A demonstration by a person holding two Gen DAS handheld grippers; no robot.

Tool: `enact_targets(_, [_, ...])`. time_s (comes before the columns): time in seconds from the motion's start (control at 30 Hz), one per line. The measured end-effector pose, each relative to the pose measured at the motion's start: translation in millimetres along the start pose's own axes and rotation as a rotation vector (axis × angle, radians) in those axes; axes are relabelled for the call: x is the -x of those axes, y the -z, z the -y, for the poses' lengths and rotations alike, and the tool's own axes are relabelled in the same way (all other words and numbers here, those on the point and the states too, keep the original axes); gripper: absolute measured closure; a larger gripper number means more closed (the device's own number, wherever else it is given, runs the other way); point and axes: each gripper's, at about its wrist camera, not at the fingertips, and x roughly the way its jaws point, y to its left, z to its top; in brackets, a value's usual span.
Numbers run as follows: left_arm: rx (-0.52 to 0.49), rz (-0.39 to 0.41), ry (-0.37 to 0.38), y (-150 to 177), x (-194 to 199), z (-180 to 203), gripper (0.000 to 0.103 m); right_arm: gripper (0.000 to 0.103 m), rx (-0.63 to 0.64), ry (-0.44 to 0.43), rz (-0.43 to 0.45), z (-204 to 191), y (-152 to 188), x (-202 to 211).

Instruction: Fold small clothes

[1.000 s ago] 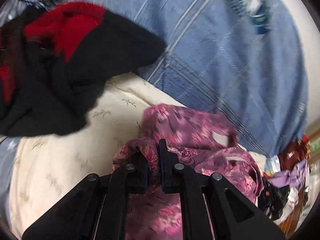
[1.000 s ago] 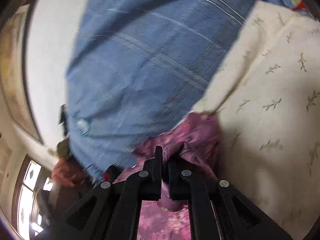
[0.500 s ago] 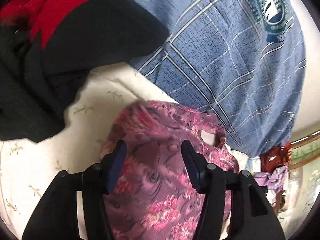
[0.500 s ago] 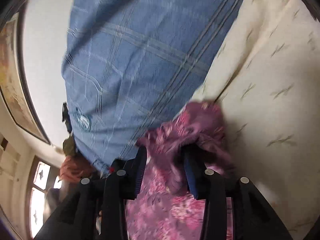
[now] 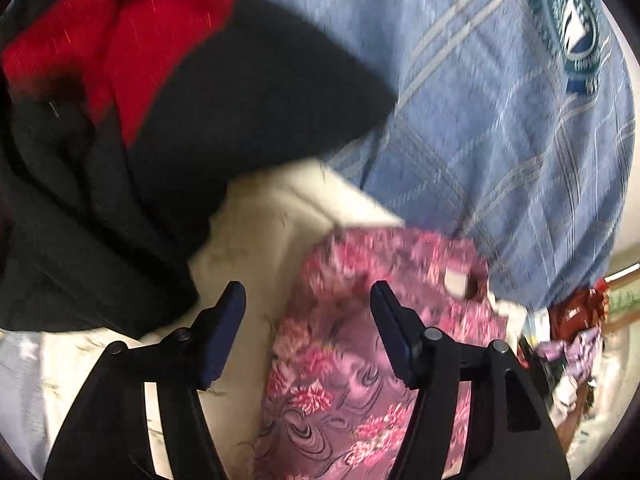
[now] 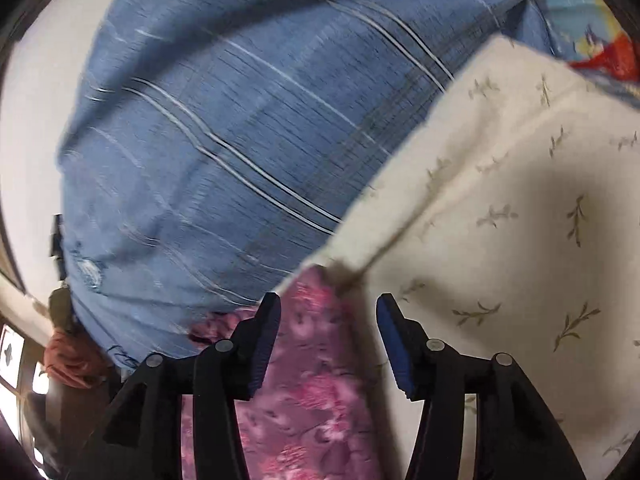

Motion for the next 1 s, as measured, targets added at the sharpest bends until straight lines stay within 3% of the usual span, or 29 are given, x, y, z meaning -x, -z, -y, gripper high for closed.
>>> enact_targets(0.1, [-0.032,-0.027,0.022,6,-13,6,0.039,0.049,-0.044,-0.01,-0.068,7,1,-24])
enact_targets(0.23, [-0.074,-0.04,0.083,7,-27,23,0.036,0.05,0.038,-0.012,-0.091,-13,1,-38])
enact_targets(0.27, [-0.108,-0.021,0.072,8,-26,29,0.042,0.054,0.102,0.0,-0.091,-23,2,-41])
enact_targets(0.33, [-0.195,0.044,0.017,12,-18,43,0.092,0.098,0.246,0.038,-0.106,-45,4,-43])
enact_targets(0.37, [-0.21,0.055,0.021,11,-15,47,0.093,0.098,0.316,0.069,-0.101,-56,6,-42])
enact_targets(0.43, [-0.214,0.097,0.012,7,-3,49,0.098,0.098,0.382,0.052,-0.053,-71,5,-31])
enact_targets(0.53, [-0.197,0.149,0.006,-5,5,50,0.099,0.098,0.313,-0.042,0.086,-72,-11,2])
enact_targets(0.6, [-0.168,0.163,-0.02,-15,-2,47,0.099,0.098,0.265,-0.044,0.108,-62,-20,4])
enact_targets(0.73, [-0.125,0.116,-0.122,-25,-37,41,0.099,0.098,0.2,0.061,0.055,-38,-23,-24])
enact_targets(0.87, [-0.099,0.089,-0.154,-24,-49,38,0.094,0.098,0.159,0.158,-0.017,-17,-13,-49])
enact_targets(0.97, [-0.099,0.097,-0.148,-18,-30,43,0.088,0.091,0.166,0.223,0.022,-22,-13,-36])
enact_targets(1.0, [-0.102,0.095,-0.131,-14,-21,44,0.081,0.09,0.192,0.223,0.046,-29,-12,-25])
